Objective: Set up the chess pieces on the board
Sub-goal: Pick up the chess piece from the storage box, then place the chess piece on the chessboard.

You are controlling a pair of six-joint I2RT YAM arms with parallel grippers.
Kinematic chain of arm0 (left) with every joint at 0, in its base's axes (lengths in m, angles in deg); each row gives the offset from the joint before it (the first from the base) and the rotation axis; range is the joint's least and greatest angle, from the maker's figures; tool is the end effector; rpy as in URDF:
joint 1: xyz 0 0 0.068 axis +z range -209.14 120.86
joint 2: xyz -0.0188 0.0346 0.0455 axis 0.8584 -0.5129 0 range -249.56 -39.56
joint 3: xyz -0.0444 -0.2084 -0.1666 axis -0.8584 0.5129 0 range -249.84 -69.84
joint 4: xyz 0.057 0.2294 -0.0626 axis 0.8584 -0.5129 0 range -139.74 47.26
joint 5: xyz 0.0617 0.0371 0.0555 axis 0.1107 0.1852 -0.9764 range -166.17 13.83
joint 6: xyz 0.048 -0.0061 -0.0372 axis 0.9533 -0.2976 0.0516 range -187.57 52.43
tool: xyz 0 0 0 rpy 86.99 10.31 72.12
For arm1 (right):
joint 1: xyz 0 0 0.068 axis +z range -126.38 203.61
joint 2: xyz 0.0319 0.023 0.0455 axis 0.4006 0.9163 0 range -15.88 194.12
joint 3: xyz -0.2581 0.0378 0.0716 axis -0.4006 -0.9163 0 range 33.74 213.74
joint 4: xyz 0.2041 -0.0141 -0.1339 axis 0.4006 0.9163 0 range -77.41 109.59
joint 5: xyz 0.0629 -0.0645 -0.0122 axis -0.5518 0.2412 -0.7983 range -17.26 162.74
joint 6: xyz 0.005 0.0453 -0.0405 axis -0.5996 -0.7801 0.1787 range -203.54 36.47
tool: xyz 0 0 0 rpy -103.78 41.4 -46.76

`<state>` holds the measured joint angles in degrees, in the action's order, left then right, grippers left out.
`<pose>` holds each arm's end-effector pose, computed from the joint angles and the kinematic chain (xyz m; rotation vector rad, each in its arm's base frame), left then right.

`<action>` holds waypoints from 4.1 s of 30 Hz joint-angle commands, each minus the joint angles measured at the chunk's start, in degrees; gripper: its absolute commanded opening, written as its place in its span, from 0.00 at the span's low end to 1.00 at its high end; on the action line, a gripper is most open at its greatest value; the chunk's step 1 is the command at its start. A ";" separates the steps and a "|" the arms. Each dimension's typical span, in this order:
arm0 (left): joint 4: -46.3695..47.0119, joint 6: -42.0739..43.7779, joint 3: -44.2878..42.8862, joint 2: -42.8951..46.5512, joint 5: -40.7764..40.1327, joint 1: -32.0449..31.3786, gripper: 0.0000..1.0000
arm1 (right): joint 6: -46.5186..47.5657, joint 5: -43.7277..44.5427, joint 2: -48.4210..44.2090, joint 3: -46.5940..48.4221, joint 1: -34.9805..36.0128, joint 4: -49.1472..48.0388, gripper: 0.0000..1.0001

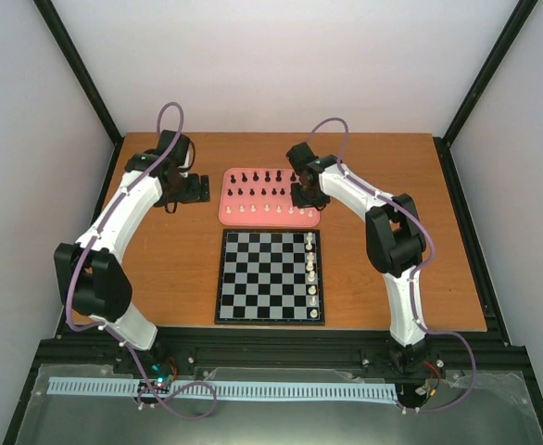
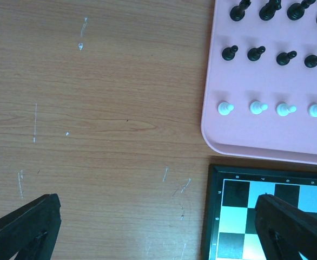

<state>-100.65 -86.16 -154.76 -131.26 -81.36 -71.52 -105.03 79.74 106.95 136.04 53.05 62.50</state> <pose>0.3049 -0.0628 0.2998 -0.1734 2.6864 -0.0436 0.3818 0.2091 0.1977 -0.1634 2.7764 0.0525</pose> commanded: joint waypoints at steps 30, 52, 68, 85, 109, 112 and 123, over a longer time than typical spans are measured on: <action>-1.42 0.61 -3.52 -3.53 -2.89 -0.24 1.00 | 2.95 -3.33 5.86 -1.05 -2.89 -2.36 0.26; -1.24 0.51 -3.45 -2.78 -2.59 -0.23 1.00 | 4.31 -1.54 -1.67 0.21 -2.91 0.96 0.09; -0.47 0.40 -2.32 -1.85 -1.54 -0.27 1.00 | -0.09 -9.63 -15.57 -18.03 7.83 -1.40 0.09; -0.45 0.57 -1.47 -1.51 -2.28 -0.27 1.00 | 1.19 -7.30 -11.90 -19.71 8.58 -5.05 0.10; -0.10 0.58 -2.34 -3.79 -1.75 -0.27 1.00 | 1.89 -7.21 -7.27 -16.00 6.18 -4.46 0.11; -0.10 0.58 -2.40 -4.06 -1.63 -0.23 1.00 | 1.79 -7.21 -7.08 -16.12 6.16 -4.85 0.11; -0.19 0.65 -2.44 -4.13 -1.49 -0.27 1.00 | 1.91 -6.45 -6.68 -16.29 6.14 -5.08 0.17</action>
<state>-101.04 -86.16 -155.83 -134.93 -83.24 -71.52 -103.81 72.18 99.80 118.95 59.32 58.02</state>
